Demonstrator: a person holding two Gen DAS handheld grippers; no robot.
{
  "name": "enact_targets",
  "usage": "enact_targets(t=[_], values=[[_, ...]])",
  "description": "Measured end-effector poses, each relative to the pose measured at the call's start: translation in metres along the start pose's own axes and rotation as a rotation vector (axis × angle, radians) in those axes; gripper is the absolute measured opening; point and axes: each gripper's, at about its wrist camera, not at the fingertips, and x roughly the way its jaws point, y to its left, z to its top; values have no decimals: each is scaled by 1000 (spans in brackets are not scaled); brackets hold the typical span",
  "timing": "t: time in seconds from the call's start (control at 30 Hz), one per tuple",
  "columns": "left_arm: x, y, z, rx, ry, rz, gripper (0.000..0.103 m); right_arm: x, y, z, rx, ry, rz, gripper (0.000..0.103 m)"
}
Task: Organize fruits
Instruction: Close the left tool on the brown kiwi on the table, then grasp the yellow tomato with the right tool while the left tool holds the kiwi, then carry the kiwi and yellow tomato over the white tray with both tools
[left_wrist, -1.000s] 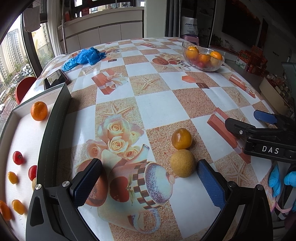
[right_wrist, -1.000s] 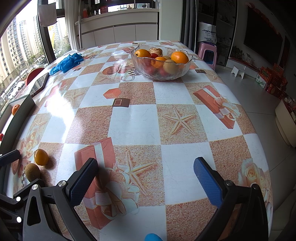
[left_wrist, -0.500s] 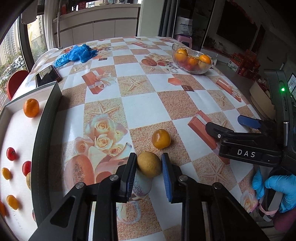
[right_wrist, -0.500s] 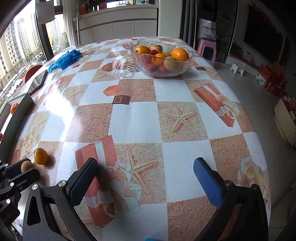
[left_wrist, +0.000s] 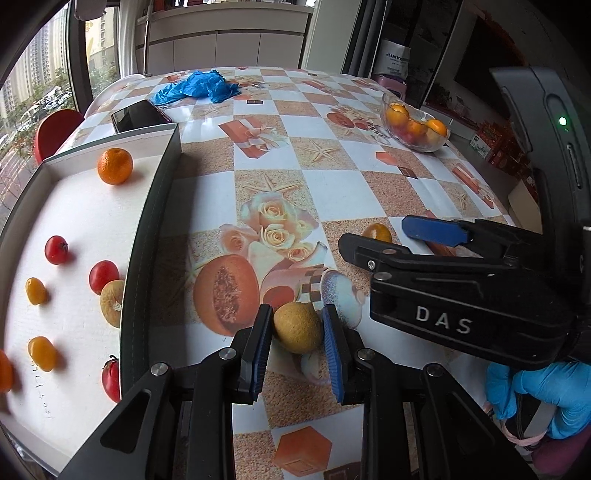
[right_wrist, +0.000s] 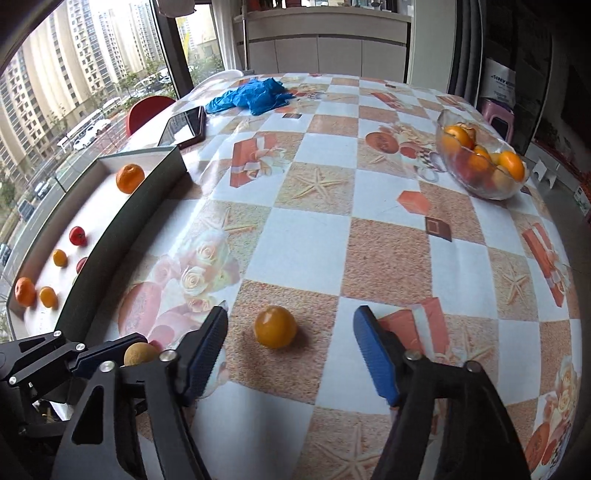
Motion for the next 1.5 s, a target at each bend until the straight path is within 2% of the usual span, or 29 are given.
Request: enact_targets(t=[0.03, 0.07, 0.1, 0.13, 0.27, 0.5, 0.7, 0.93, 1.27, 1.5], values=[[-1, 1, 0, -4, -1, -4, 29, 0, 4, -1, -19, 0, -22, 51], [0, 2, 0, -6, -1, -7, 29, -1, 8, -2, -38, -2, -34, 44], [0, 2, 0, -6, -2, -10, 29, -2, 10, -3, -45, -2, -24, 27], [0, 2, -1, -4, -3, -10, 29, -3, 10, -3, -43, 2, -18, 24], [-3, 2, -1, -12, -11, -37, 29, -13, 3, -2, -10, -13, -2, 24], [-34, 6, 14, -25, -99, -82, 29, -37, -1, 12, 26, -50, 26, 24], [-65, 29, 23, -66, -173, -86, 29, -54, 12, 20, 18, -72, 53, 24], [-88, 61, 20, -68, -216, -10, 29, -57, 37, 26, -1, -62, 85, 24], [-96, 109, 5, -111, -227, 83, 29, -54, 91, 39, -62, -39, 163, 24], [-95, 139, -2, -154, -222, 121, 29, -48, 126, 48, -109, -15, 215, 24]])
